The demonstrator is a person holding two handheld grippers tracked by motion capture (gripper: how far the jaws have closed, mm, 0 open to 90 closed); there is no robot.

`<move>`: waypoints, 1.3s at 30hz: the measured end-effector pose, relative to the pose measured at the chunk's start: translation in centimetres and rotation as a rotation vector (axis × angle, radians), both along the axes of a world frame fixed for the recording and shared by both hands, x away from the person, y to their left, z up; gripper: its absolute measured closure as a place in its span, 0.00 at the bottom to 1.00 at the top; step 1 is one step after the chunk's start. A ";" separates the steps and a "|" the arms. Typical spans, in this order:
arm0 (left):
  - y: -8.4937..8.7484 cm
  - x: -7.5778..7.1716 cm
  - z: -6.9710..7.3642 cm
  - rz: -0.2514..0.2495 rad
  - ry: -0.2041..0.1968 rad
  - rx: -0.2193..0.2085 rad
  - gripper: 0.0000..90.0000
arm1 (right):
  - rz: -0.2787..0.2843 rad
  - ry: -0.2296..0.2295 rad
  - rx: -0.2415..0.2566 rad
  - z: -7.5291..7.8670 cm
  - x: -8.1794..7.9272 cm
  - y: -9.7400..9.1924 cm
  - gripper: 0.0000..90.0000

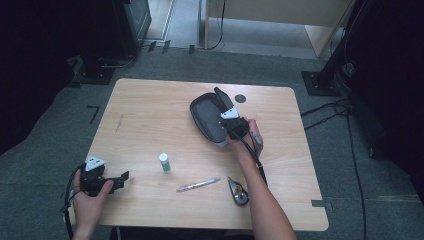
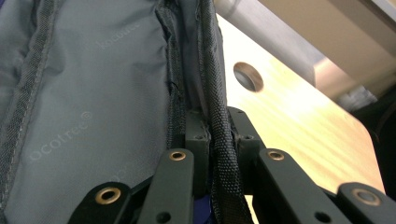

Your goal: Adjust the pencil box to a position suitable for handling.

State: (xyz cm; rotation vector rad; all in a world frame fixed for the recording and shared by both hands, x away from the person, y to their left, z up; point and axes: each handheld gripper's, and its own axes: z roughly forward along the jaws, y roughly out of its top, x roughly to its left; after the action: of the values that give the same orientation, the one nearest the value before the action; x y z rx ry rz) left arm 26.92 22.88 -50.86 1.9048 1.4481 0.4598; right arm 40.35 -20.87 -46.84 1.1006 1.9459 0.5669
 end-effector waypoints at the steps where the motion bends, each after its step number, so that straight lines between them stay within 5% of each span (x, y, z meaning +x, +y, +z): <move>1: 0.1 0.1 0.2 0.000 -0.002 -0.010 0.00 | 0.024 -0.004 0.001 0.2 -0.2 -0.1 0.90; 7: 0.3 1.7 2.6 -0.038 -0.043 -0.040 0.01 | 0.140 -0.034 0.042 1.3 -1.0 -0.8 0.90; 9: 0.3 2.2 3.6 -0.023 -0.080 -0.050 0.15 | 0.183 -0.039 0.050 1.7 -1.2 -0.9 0.90; 11: 0.3 3.0 4.4 -0.039 -0.092 -0.077 0.16 | 0.218 -0.043 0.034 1.9 -1.4 -0.9 0.90; 18: -0.9 5.9 5.4 -0.122 -0.092 -0.122 0.18 | 0.311 -0.054 0.032 2.3 -1.7 -0.8 0.90; 23: -2.0 7.8 5.4 -0.179 -0.075 -0.161 0.33 | 0.391 -0.046 0.012 2.1 -1.9 -0.4 0.90; 28: -3.5 9.0 5.3 -0.237 -0.052 -0.135 0.44 | 0.437 -0.049 0.000 1.9 -2.1 0.0 0.90; 29: -4.2 9.7 5.3 -0.271 -0.054 -0.095 0.45 | 0.472 -0.040 0.010 1.7 -2.1 0.1 0.90; 32: -4.9 10.8 5.1 -0.302 -0.051 -0.068 0.50 | 0.513 -0.009 0.014 1.3 -2.0 0.2 0.90; 39: -7.1 12.2 3.8 -0.366 -0.018 -0.029 0.53 | 0.623 0.026 -0.045 -0.5 -2.0 0.8 0.88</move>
State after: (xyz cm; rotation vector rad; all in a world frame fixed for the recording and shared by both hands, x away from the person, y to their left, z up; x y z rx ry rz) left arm 39.16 15.74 -47.08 2.0773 1.0543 0.2797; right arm 38.40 -20.09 -47.29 0.4549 2.3097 0.8307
